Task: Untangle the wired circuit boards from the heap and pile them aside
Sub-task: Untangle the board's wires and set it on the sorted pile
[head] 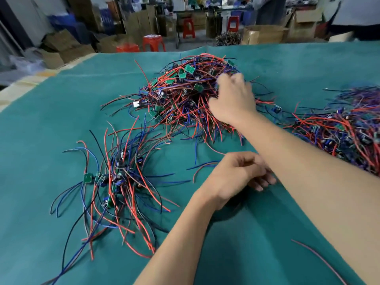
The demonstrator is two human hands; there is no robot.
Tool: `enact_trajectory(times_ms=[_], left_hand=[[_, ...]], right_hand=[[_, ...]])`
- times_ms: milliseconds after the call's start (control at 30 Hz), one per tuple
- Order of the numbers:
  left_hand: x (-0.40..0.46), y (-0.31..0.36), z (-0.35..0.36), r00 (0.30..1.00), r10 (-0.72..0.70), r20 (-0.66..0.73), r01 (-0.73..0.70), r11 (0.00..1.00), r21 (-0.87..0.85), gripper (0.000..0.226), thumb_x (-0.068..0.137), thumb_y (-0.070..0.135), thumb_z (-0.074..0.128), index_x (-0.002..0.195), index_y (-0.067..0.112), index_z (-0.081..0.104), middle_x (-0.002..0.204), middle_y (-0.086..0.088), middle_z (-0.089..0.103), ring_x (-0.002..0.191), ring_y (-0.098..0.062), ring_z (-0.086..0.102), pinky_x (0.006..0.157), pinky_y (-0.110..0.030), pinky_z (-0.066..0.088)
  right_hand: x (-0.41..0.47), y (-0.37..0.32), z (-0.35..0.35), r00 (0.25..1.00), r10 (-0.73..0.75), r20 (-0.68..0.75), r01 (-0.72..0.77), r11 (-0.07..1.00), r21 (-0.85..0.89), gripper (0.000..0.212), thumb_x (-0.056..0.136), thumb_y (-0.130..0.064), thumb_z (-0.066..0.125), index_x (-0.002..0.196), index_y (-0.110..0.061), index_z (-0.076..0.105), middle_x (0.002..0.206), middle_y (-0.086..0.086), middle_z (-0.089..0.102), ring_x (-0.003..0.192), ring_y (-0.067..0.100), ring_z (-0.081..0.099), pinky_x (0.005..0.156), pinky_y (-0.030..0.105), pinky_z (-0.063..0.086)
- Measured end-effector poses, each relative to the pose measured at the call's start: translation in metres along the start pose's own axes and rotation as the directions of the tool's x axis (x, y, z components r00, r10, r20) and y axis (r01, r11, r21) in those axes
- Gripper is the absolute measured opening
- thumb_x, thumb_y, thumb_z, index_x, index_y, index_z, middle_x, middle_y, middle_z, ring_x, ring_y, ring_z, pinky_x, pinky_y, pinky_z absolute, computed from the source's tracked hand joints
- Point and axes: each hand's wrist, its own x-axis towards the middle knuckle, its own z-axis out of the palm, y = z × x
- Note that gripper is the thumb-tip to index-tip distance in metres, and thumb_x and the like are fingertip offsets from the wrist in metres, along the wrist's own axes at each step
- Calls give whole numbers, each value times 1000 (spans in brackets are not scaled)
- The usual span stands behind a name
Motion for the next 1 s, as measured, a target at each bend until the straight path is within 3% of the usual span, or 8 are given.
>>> enact_trajectory(times_ms=[100,167,500,600,800,933,1000], left_hand=[[-2,2,1,997,44,58,-42,998,-39,14,97,-4,51,98,-4,65,77,-9,66,66,-13,62,64,-20,53],[-4,2,1,994,66,90,-57,993,-101,19,95,-10,46,99,-2,63,78,-15,64,62,-13,57,59,-17,49],[-7,7,1,990,74,121,-54,985,-164,20,95,-11,45,103,-4,62,82,-17,63,64,-15,55,59,-16,48],[-8,7,1,990,77,118,-56,983,-177,20,95,-11,44,103,-4,62,83,-18,63,63,-15,55,59,-17,47],[-8,8,1,992,63,105,-42,981,-190,20,95,-11,44,103,-4,61,85,-20,63,63,-16,55,59,-17,48],[-6,8,1,995,38,96,-18,980,-199,20,96,-10,42,102,-3,60,82,-19,64,61,-14,56,57,-16,49],[-3,7,1,999,8,50,6,962,-273,19,100,-2,40,102,1,59,79,-18,65,58,-14,58,55,-17,50]], right_hand=[[-1,36,19,986,132,99,-123,988,-90,36,98,-34,61,129,-17,58,135,19,57,125,42,55,91,42,45],[-6,46,23,987,149,62,-140,982,-125,26,97,-33,65,117,-17,67,125,19,64,117,42,62,83,40,47],[-11,50,-10,978,206,-16,-207,976,-62,30,88,-31,67,112,-15,75,119,20,67,111,42,64,91,42,53],[-19,58,-20,982,187,9,-187,981,-43,25,87,-29,63,101,-12,75,108,22,68,102,43,64,85,42,53],[-34,76,-27,989,77,123,-94,987,132,34,98,-33,55,78,-12,73,82,10,75,87,33,69,85,41,56],[-52,88,-34,981,1,196,-87,900,427,34,101,-25,60,71,-14,71,60,0,71,57,17,66,66,33,58],[-68,96,-40,972,-3,237,-124,847,516,35,101,-22,61,68,-13,70,56,-1,68,50,11,60,47,21,48]])
